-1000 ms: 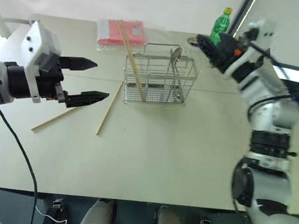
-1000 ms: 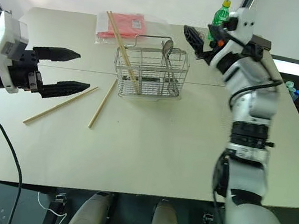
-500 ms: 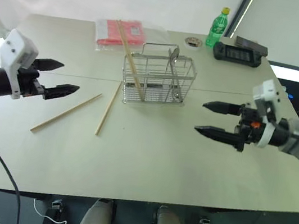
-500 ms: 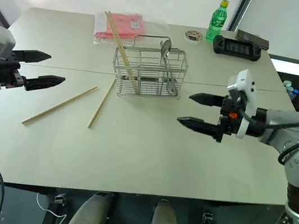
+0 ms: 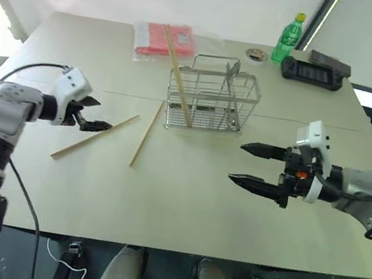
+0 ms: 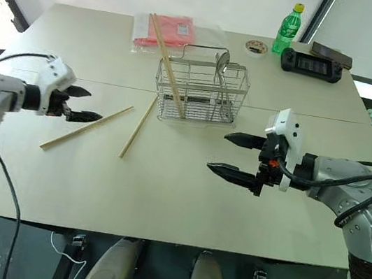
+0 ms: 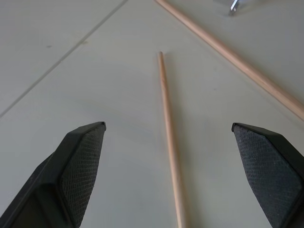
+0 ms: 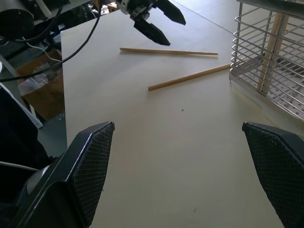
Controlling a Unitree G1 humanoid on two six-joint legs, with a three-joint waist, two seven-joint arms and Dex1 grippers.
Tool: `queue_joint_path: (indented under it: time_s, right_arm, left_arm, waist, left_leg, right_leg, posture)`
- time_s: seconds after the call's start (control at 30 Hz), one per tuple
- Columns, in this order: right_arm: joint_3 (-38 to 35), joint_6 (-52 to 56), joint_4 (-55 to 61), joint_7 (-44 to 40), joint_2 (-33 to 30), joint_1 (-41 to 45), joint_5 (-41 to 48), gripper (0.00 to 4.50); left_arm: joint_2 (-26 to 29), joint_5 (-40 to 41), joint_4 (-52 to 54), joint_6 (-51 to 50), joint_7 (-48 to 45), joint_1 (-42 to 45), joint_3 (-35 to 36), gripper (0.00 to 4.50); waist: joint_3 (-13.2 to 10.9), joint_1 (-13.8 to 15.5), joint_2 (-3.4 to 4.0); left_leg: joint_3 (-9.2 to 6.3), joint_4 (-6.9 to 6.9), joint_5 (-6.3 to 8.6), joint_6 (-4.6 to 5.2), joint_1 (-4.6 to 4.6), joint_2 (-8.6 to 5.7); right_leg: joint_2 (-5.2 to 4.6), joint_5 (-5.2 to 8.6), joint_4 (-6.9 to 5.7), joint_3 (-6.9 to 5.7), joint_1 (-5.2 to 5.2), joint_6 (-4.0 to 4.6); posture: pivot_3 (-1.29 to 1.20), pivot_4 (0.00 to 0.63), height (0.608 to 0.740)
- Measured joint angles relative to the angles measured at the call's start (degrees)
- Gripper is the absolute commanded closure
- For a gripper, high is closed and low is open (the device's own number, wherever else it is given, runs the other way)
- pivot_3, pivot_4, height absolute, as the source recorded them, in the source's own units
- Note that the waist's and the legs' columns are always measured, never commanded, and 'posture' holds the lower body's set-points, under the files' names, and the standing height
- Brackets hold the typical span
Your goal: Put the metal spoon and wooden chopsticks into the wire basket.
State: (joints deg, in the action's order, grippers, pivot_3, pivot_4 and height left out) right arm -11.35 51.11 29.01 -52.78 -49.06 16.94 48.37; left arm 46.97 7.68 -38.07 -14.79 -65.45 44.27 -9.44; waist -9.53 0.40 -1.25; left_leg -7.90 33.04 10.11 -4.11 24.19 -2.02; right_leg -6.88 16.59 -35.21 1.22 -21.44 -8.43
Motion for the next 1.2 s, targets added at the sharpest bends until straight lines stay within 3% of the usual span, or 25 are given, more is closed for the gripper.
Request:
queue_joint_path:
  time_s: [0.3, 0.57, 0.6, 0.63, 0.97, 1.07, 1.2]
  right_arm:
    - [-2.66, 0.99, 2.41, 3.32, -0.07, -2.43, 2.97, 0.04]
    - [-4.34, 1.08, 2.48, 5.73, -0.15, -2.61, 5.46, 0.00]
    - [-4.56, 1.08, 2.45, 5.93, -0.20, -2.57, 5.69, 0.00]
    - [-4.71, 1.09, 2.42, 6.20, -0.32, -2.50, 5.99, 0.00]
    - [-4.61, 1.10, 2.14, 6.83, -0.49, -2.07, 6.86, 0.00]
    - [-4.56, 1.09, 2.07, 6.83, -0.49, -2.00, 6.83, 0.00]
    - [-4.48, 1.09, 1.99, 6.86, -0.49, -2.02, 6.82, 0.00]
  left_arm:
    - [-7.39, -8.94, -21.48, 9.73, 2.26, 10.62, -2.83, 0.00]
    - [-9.40, -11.14, -28.23, 13.09, 1.47, 13.47, -2.72, 3.93]
    - [-9.48, -11.25, -28.35, 13.16, 1.37, 13.53, -2.72, 4.35]
    - [-9.55, -11.44, -28.46, 13.23, 1.34, 13.66, -2.69, 4.48]
    - [-8.89, -12.12, -28.86, 11.65, 4.89, 13.71, -0.01, 4.48]
    - [-7.03, -9.92, -27.63, 11.33, 9.04, 12.41, 4.83, 4.48]
    - [-5.92, -2.95, -17.72, 8.94, 15.73, 11.50, 15.06, 4.48]
  waist:
    - [0.03, -0.15, -0.11]
    - [0.07, -0.15, -0.09]
    - [0.07, -0.15, -0.09]
    - [0.07, -0.15, -0.09]
    - [0.05, -0.65, -0.13]
    - [0.01, -1.36, -0.20]
    - [-0.03, -1.17, -0.28]
  left_leg:
    - [-0.03, 0.04, -0.01, 0.01, -0.01, 0.01]
    - [-0.03, 0.10, -0.01, 0.01, -0.22, 0.02]
    - [-0.03, 0.10, -0.01, 0.01, -0.22, 0.02]
    - [-0.03, 0.10, -0.01, 0.01, -0.22, 0.03]
    - [-0.05, 0.09, -0.02, 0.01, -0.18, 0.03]
    - [-0.06, 0.07, -0.02, 0.02, -0.14, 0.02]
    - [-0.14, 0.06, -0.02, 0.01, -0.11, 0.02]
  right_leg:
    - [0.02, -0.14, -0.04, -0.04, 0.04, -0.30]
    - [0.02, -0.14, -0.12, -0.03, 0.20, -0.30]
    - [0.02, -0.14, -0.12, -0.03, 0.20, -0.30]
    - [0.02, -0.14, -0.12, -0.03, 0.20, -0.30]
    - [0.02, -0.14, -0.17, -0.04, 0.13, -0.32]
    - [0.02, -0.14, -0.20, -0.04, 0.08, -0.33]
    - [0.02, -0.15, -0.25, -0.07, 0.08, -0.33]
  posture:
    - [0.00, 0.150, 0.721]
    - [0.00, 0.150, 0.721]
    - [0.00, 0.150, 0.721]
    - [0.00, 0.150, 0.721]
    - [0.00, 0.150, 0.721]
    - [0.00, 0.150, 0.721]
    - [0.00, 0.150, 0.721]
